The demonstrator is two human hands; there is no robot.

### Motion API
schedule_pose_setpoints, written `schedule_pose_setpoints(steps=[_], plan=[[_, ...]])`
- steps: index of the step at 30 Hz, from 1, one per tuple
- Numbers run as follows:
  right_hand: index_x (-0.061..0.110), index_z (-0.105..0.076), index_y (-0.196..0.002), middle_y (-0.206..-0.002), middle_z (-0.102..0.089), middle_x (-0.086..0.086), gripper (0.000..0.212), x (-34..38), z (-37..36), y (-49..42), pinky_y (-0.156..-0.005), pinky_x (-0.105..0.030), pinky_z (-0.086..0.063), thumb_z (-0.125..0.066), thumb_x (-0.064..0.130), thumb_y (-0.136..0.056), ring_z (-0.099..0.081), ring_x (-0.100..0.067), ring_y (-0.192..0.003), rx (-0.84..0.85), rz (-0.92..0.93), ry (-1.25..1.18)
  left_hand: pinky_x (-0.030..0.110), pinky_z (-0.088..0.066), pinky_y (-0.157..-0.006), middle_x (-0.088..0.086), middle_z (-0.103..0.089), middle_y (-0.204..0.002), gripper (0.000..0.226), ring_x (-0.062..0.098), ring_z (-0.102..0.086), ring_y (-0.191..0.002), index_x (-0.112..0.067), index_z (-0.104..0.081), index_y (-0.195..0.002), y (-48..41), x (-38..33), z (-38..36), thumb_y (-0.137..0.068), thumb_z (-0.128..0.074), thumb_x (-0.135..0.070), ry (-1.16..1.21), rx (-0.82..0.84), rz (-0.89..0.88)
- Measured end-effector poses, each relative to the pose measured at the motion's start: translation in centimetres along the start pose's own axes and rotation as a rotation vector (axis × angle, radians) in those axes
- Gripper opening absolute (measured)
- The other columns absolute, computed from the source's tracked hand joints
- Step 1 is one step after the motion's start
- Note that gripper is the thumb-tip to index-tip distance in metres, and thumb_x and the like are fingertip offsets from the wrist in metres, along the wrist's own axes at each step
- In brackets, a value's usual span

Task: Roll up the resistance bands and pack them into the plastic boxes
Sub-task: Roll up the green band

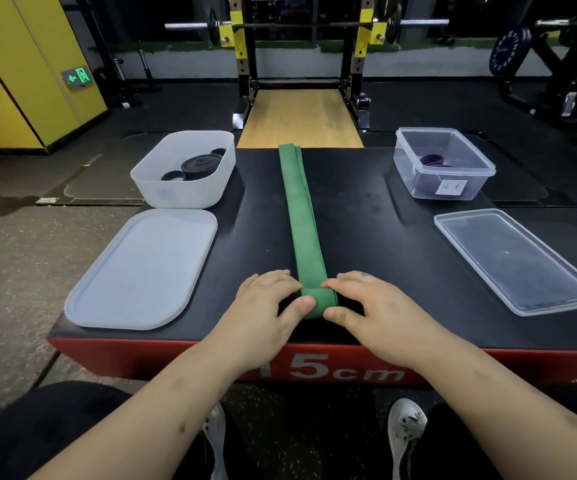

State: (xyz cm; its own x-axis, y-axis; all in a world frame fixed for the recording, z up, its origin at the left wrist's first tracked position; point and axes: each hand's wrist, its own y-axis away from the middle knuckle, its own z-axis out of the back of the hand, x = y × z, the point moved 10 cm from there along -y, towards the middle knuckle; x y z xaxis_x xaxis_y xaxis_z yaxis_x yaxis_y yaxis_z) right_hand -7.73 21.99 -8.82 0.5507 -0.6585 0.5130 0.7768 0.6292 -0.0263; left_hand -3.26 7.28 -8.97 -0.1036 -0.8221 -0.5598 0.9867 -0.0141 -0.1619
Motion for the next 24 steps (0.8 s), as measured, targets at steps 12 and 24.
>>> schedule_pose_setpoints(steps=[12, 24], plan=[[0.028, -0.060, -0.142, -0.131, -0.048, 0.026, 0.051, -0.6, -0.1, -1.8, -0.106, -0.017, -0.030, -0.050, 0.055, -0.100, -0.039, 0.004, -0.129, 0.036, -0.016, -0.008, 0.029, -0.018, -0.122, -0.044, -0.038, -0.120, 0.058, -0.037, -0.014, -0.116, -0.043, -0.046, -0.142, 0.5, -0.3, 0.3, -0.090, -0.070, -0.050, 0.007, 0.019, -0.006], [0.044, -0.048, -0.146, -0.132, -0.054, 0.027, 0.055, -0.7, 0.3, -1.9, -0.112, -0.025, -0.039, -0.046, 0.063, -0.094, -0.044, 0.008, -0.128, -0.005, -0.027, -0.063, 0.014, -0.001, -0.119, -0.048, -0.032, -0.111, 0.047, -0.038, -0.008, -0.121, -0.045, -0.056, -0.137, -1.0, 0.7, 0.5, -0.091, -0.069, -0.050, 0.050, 0.007, 0.004]])
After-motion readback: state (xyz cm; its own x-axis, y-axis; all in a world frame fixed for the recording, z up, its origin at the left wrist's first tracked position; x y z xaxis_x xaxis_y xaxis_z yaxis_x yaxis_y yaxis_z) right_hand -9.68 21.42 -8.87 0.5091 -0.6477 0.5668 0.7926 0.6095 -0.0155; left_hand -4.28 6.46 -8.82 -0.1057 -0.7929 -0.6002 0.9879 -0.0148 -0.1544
